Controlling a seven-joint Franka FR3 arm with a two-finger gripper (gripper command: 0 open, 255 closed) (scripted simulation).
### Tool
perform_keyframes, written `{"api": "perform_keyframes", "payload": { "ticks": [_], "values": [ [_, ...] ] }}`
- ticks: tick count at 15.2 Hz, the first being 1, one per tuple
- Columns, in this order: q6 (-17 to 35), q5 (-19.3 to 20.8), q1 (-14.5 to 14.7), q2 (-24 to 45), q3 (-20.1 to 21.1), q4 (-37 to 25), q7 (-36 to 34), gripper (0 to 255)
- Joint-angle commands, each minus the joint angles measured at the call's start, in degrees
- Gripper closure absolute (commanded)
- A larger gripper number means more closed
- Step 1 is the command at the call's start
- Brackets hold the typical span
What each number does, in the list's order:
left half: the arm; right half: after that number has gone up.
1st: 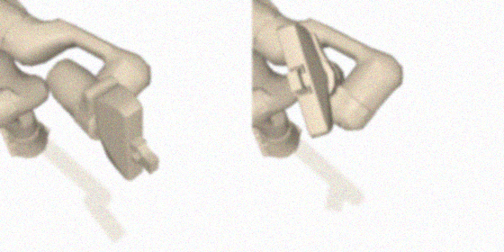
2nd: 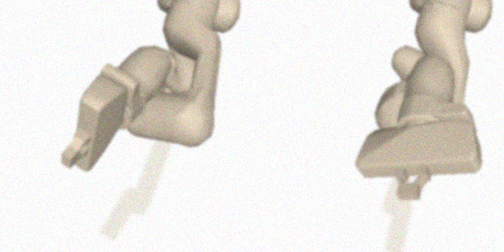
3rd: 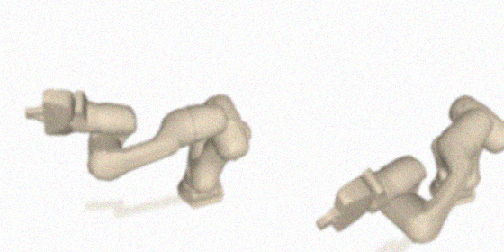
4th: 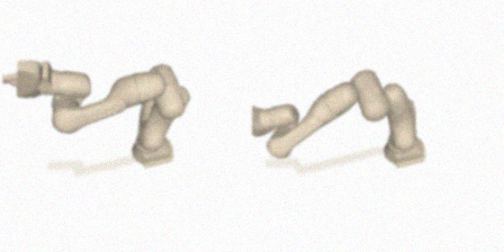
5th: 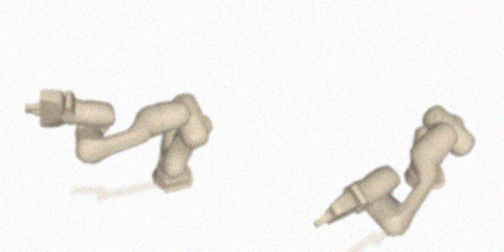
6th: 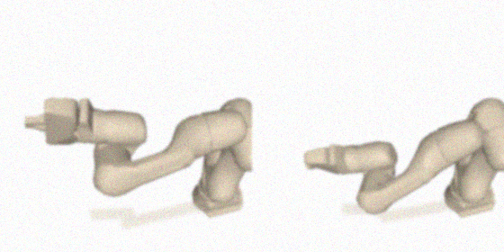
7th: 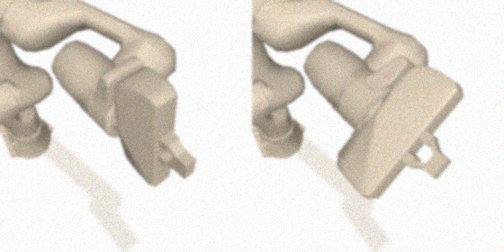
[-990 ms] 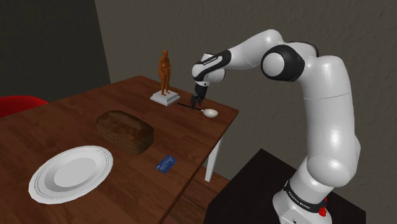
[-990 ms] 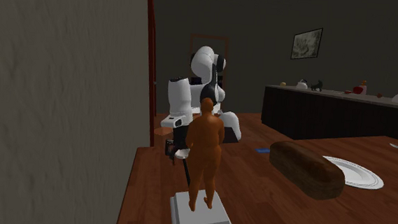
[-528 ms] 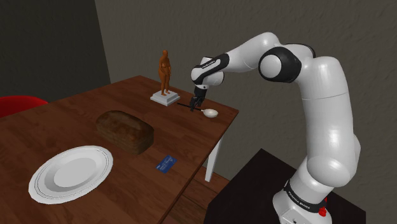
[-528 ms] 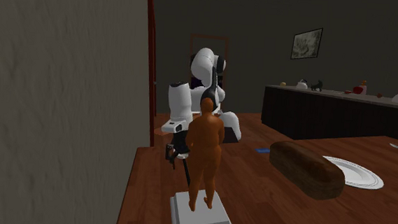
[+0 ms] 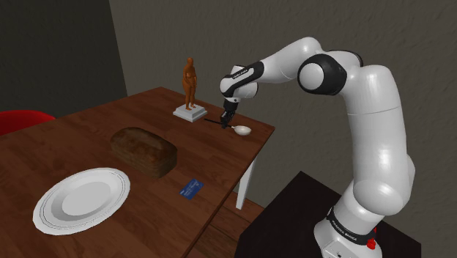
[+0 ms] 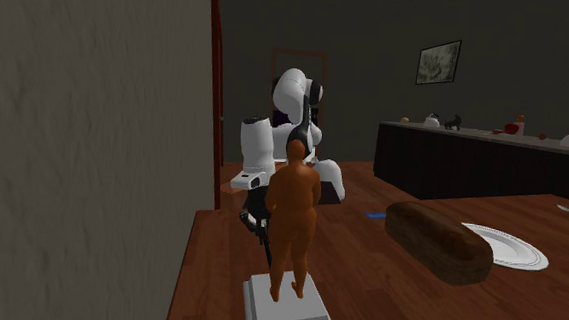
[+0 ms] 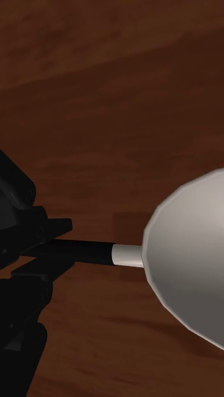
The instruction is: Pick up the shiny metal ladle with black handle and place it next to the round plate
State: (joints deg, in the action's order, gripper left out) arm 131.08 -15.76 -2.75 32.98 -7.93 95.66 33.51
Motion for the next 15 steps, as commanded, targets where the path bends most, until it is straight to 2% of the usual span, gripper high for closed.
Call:
{"api": "perform_keyframes", "payload": {
  "ticks": [1,5,15],
  "values": [
    [-0.01,-0.02,0.04,0.09,0.06,-0.02,-0.01,255],
    [0.06,-0.02,0.04,0.00,0.05,0.13,0.02,255],
    [-5.57,1.29,0.40,-4.01,-0.69,-1.60,-1.40,255]
  ]
}}
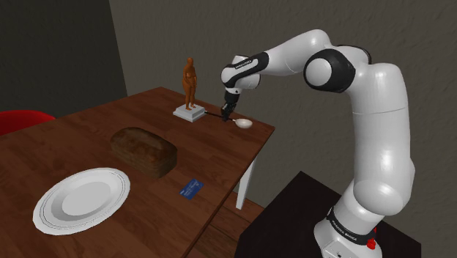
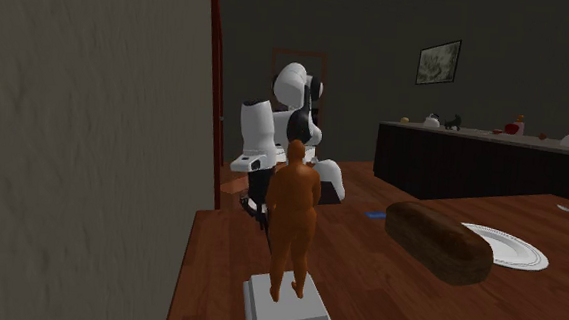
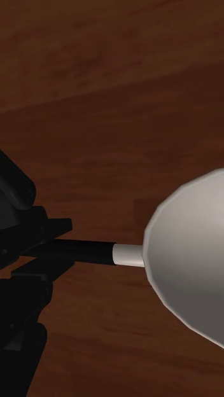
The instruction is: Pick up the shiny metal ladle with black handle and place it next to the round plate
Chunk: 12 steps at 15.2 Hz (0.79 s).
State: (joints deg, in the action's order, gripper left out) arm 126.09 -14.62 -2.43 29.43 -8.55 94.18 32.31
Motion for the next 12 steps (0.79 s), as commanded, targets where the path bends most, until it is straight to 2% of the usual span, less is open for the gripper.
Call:
{"api": "perform_keyframes", "payload": {
  "ticks": [1,11,12],
  "values": [
    [-1.17,0.27,0.11,-0.81,-0.12,-0.37,-0.35,255],
    [-7.29,1.39,0.26,-3.79,-0.63,-3.63,-1.68,255],
    [-6.36,1.65,1.20,-5.19,-0.46,-1.47,-2.63,255]
  ]
}}
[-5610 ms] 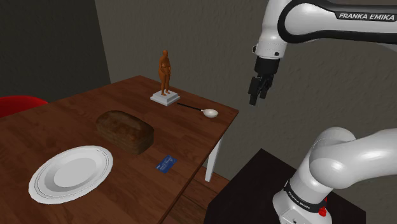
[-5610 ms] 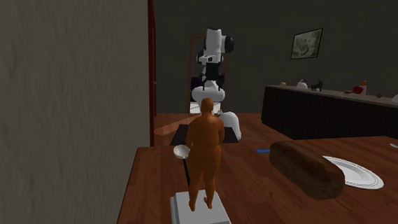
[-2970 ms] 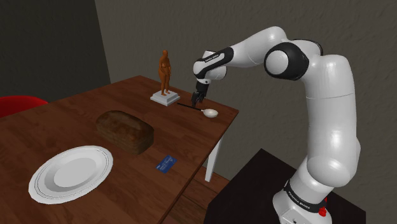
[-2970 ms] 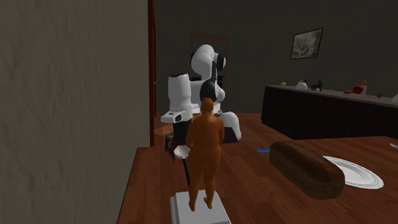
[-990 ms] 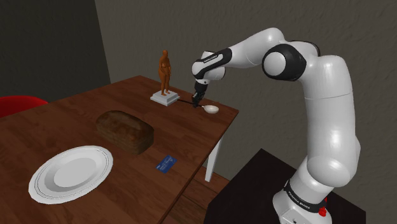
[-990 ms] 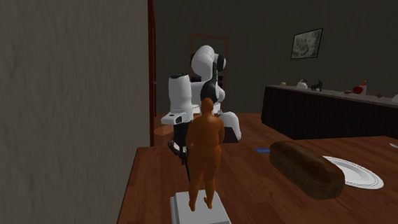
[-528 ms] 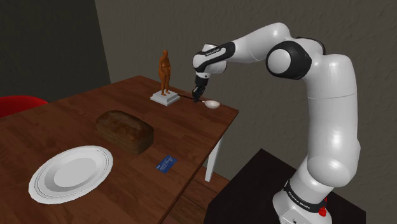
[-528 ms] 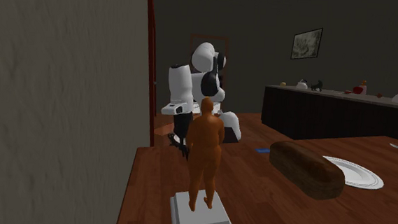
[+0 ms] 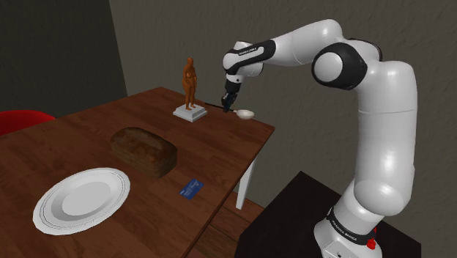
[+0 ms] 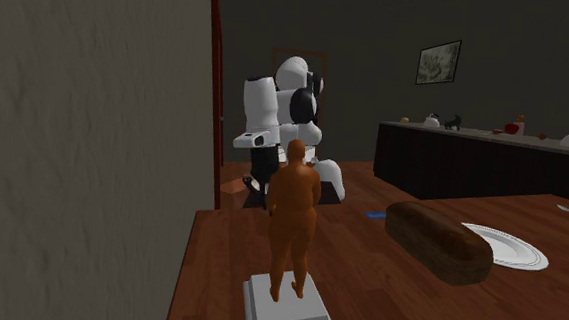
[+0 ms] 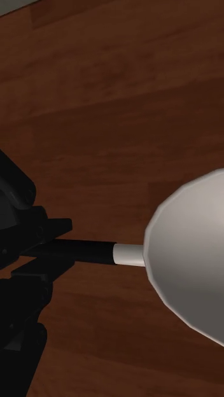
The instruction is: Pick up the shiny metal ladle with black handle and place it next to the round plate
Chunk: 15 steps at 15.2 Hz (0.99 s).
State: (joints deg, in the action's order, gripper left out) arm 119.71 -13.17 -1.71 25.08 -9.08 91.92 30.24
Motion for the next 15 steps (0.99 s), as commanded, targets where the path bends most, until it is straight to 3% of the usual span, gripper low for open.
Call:
{"api": "perform_keyframes", "payload": {
  "ticks": [1,8,15],
  "values": [
    [0.90,0.47,1.40,-2.18,0.26,2.84,-1.54,255],
    [5.96,2.43,7.56,-10.09,2.16,14.58,-9.34,255],
    [9.49,4.37,13.25,-15.68,5.08,22.52,-18.42,255]
  ]
}}
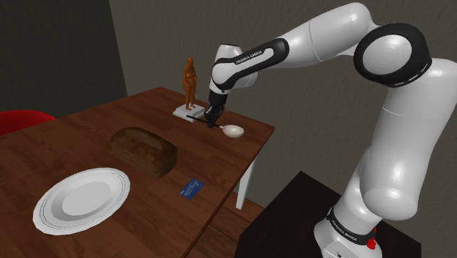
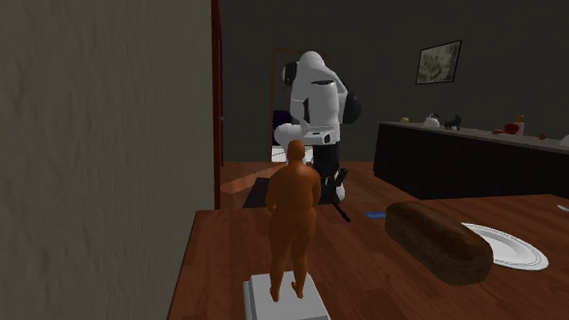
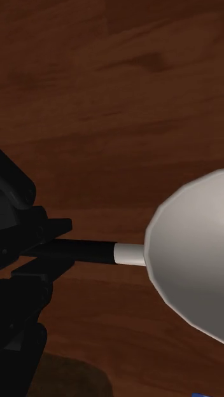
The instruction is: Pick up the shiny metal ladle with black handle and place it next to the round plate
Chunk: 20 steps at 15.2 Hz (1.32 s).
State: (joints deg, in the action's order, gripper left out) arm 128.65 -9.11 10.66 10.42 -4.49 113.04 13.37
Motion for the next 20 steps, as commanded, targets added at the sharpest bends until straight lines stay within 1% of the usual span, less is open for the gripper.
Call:
{"api": "perform_keyframes", "payload": {
  "ticks": [1,5,10,15,20],
  "values": [
    [0.96,0.57,1.68,-1.64,0.96,2.27,-2.92,255],
    [2.34,1.60,4.80,-3.60,3.02,5.02,-8.56,255],
    [3.58,2.90,8.65,-4.96,5.81,6.96,-15.89,255],
    [4.31,4.34,12.47,-5.08,8.70,7.24,-23.44,255],
    [4.50,6.07,16.32,-3.93,11.49,5.87,-31.13,255]
  ]
}}
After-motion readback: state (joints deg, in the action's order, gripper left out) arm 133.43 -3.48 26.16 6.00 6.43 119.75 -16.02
